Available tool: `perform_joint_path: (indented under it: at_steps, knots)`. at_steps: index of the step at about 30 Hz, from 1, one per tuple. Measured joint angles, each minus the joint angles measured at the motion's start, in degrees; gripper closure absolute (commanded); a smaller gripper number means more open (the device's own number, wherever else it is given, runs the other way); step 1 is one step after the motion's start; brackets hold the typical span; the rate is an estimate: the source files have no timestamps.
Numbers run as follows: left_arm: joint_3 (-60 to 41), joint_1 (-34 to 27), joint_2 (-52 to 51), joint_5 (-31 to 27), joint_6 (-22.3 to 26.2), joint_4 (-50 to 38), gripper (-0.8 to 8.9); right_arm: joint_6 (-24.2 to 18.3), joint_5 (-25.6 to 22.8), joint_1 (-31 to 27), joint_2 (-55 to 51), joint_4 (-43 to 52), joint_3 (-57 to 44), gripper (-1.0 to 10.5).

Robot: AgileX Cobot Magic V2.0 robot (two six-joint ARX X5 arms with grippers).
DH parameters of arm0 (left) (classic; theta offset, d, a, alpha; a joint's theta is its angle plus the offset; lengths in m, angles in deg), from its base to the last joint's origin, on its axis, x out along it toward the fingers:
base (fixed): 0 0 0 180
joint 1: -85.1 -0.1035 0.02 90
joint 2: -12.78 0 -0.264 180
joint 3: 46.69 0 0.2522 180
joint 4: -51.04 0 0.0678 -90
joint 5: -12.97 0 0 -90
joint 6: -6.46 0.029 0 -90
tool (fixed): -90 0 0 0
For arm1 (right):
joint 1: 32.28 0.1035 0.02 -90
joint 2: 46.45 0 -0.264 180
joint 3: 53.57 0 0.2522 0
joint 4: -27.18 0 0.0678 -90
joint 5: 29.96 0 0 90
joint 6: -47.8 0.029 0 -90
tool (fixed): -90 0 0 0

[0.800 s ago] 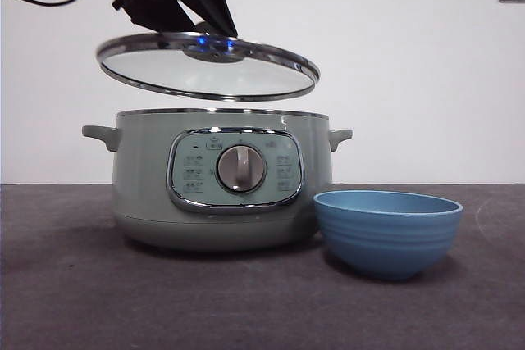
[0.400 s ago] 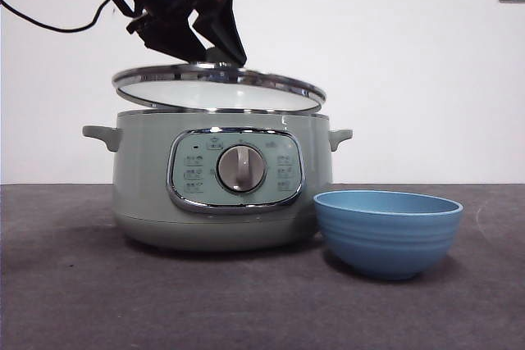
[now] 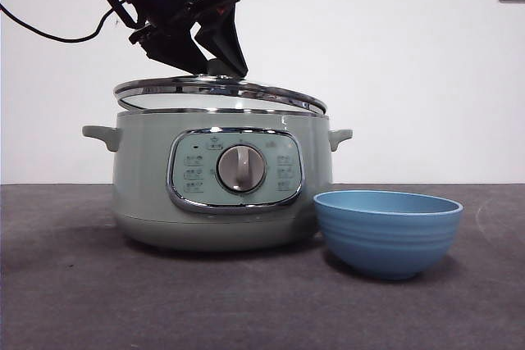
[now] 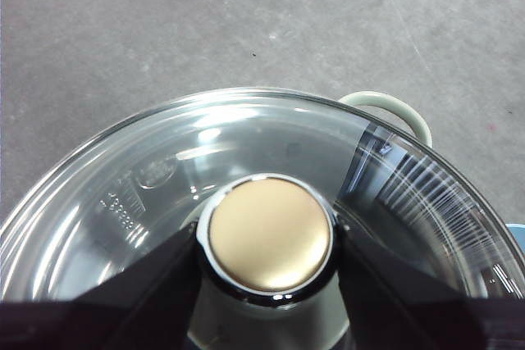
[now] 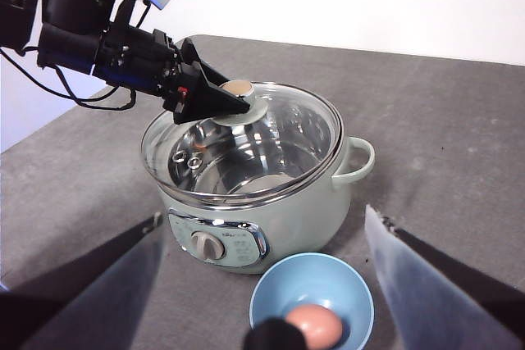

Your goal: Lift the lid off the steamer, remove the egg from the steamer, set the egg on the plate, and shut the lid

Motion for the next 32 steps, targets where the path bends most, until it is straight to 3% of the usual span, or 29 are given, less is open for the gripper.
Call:
perform_joint_path:
  at_steps: [26,28,31,32]
  knots:
    - [1.2,0.4,1.7,-0.2,0.7,2.1,7.97,0.2,0.1,0.0,0.0,0.0,0.0,5.3]
    - [1.3,0.4,1.7,-0.2,0.7,2.6,6.59,0.2,0.1,0.0,0.0,0.0,0.0,5.3]
    - [1.4,0.4,1.7,-0.2,0.7,2.9,3.29,0.2,0.1,0.0,0.0,0.0,0.0,5.3]
    - [1.4,0.4,1.7,-0.2,0.7,2.9,2.79,0.2,0.1,0.0,0.0,-0.1,0.0,5.3]
